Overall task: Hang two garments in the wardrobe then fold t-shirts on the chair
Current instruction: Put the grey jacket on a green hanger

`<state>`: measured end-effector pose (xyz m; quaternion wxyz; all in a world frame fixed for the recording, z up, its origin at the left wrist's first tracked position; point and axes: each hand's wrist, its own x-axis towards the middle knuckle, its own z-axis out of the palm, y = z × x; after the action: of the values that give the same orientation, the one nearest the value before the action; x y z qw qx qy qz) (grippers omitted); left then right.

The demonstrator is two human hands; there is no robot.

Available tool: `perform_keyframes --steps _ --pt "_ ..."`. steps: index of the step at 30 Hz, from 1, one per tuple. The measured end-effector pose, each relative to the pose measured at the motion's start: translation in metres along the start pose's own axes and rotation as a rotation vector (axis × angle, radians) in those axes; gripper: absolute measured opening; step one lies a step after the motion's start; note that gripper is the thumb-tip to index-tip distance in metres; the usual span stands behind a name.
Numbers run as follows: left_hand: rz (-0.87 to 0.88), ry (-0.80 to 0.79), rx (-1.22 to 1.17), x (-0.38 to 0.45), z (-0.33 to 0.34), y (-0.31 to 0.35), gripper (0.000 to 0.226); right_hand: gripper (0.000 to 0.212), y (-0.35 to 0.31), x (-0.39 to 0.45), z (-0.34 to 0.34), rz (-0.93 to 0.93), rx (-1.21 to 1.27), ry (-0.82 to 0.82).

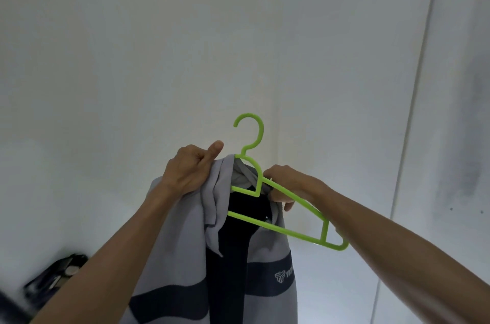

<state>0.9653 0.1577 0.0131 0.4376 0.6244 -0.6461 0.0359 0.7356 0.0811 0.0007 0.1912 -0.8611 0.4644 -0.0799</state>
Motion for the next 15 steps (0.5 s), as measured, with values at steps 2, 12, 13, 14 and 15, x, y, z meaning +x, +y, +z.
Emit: perform_keyframes --steps 2,12,13,14,15 --pt "0.0 -0.002 0.0 0.0 -0.003 -0.003 0.079 0.018 0.005 0.0 0.0 -0.015 0.25 -0.009" --pt "-0.063 0.041 -0.043 -0.005 -0.018 -0.027 0.067 0.023 0.01 -0.013 -0.019 -0.164 0.631 -0.081" --pt "-0.063 0.044 -0.041 -0.005 -0.018 -0.026 0.064 0.028 0.012 -0.014 -0.022 -0.16 0.447 -0.098" --pt "-0.065 0.045 -0.043 -0.005 -0.019 -0.025 0.063 0.028 0.011 -0.015 -0.025 -0.145 0.258 -0.09" --pt "-0.064 0.045 -0.052 -0.005 -0.019 -0.024 0.063 0.026 0.012 -0.014 -0.025 -0.12 0.095 -0.071"
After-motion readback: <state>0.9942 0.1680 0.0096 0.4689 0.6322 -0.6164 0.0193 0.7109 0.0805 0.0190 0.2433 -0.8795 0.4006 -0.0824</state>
